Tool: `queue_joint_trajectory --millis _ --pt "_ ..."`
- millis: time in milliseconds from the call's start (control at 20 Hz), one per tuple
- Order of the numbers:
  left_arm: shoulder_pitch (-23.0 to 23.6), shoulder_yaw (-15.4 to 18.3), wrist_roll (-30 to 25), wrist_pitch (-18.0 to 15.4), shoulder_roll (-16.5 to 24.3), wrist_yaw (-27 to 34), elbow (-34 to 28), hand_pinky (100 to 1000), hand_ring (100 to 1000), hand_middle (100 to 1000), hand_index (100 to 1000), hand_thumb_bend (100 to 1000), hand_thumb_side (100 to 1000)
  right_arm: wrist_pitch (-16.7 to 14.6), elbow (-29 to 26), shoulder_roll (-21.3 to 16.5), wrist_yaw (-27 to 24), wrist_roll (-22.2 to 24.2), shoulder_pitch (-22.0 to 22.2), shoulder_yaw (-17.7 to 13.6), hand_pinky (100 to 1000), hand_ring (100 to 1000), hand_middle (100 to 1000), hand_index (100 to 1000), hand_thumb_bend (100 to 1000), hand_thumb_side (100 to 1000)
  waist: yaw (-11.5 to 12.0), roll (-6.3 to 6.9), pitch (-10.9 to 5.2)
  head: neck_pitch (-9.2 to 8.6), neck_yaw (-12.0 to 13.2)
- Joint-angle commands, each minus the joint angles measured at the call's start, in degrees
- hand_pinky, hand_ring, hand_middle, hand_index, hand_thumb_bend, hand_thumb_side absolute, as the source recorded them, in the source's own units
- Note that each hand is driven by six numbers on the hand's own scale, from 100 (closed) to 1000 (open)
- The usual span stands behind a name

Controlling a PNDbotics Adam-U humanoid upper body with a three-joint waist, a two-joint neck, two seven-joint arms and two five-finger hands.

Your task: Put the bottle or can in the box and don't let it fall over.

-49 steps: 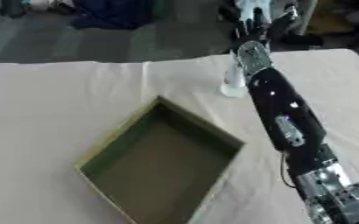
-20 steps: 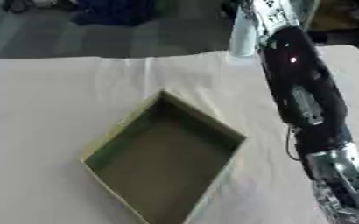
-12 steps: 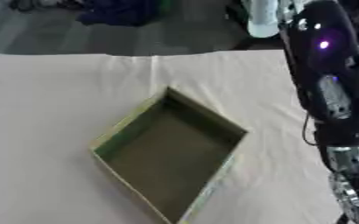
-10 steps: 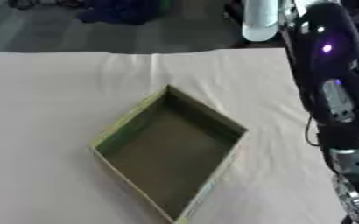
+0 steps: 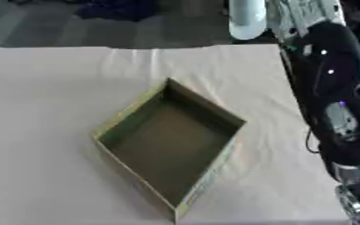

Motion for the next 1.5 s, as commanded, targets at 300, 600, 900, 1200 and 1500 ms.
queue_joint_trajectory --millis 300,600,900,1200,1500 --pt "-0.4 0.2 -0.3 0.0 1.5 1.0 -0.1 1000 940 830 806 548 695 5.5 -6.1 3.2 -1.7 -1.8 2.5 4.4 100 100 100 969 181 985 0.3 -0.16 -0.54 0.04 -0.1" --pt "-0.5 0.5 -0.1 -0.1 1.5 1.0 -0.3 1000 940 830 806 550 694 8.3 -6.2 4.6 -2.0 -0.4 5.2 7.8 100 100 100 964 187 990 0.4 -0.28 -0.22 0.10 0.0" --pt "-0.5 0.5 -0.1 -0.1 1.4 0.9 -0.3 1000 941 831 806 548 696 10.4 -6.2 5.7 -2.4 1.9 8.9 10.7 100 100 100 959 191 1000 0.2 -0.19 0.22 0.01 0.1" --pt "-0.6 0.5 -0.1 -0.1 1.3 0.8 -0.4 1000 942 831 806 548 697 12.5 -6.2 5.8 -3.6 2.7 13.8 13.2 100 100 100 952 197 1000 -0.1 0.00 0.65 -0.27 0.5" --pt "-0.7 0.5 -0.1 -0.1 1.2 0.8 -0.5 1000 943 831 805 547 698 14.3 -6.2 4.7 -4.1 1.8 19.8 15.5 100 100 100 945 205 1000 -0.2 0.20 1.17 -0.49 0.2"
